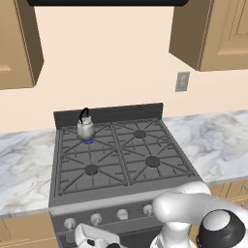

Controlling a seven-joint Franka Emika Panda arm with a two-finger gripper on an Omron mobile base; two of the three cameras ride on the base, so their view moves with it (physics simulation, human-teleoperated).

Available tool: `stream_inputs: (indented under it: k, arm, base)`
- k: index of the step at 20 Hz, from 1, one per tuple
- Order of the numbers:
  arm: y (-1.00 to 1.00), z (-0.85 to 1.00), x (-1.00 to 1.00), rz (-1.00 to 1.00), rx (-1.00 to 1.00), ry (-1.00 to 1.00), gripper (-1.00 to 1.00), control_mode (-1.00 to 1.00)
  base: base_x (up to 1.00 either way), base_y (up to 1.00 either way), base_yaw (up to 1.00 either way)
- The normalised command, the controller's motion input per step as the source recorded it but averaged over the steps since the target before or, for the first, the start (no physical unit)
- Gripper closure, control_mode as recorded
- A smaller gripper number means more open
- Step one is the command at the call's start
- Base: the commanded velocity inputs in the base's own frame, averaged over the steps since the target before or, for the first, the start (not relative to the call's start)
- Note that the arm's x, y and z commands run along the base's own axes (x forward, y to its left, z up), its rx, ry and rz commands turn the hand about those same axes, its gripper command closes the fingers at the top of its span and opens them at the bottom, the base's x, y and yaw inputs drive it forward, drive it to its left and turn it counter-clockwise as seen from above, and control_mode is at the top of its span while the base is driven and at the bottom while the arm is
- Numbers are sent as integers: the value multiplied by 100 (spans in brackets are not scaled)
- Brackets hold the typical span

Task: Lower the heat of the kettle.

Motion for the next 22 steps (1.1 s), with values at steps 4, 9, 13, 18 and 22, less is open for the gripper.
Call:
stream_inputs:
  k: [4, 9, 13, 18, 22]
  arm:
    - [7, -12, 0, 0, 0, 0, -100, -100]
    - [0, -10, 2, 0, 0, 0, -100, -100]
    - [-3, -16, 13, 0, 0, 0, -100, -100]
    - [-2, -9, 17, 0, 0, 0, -100, -100]
    - [0, -5, 13, 0, 0, 0, -100, -100]
  base:
    - [0, 0, 0]
    - [0, 0, 0]
    - [0, 0, 0]
    - [0, 0, 0]
    - [0, 0, 0]
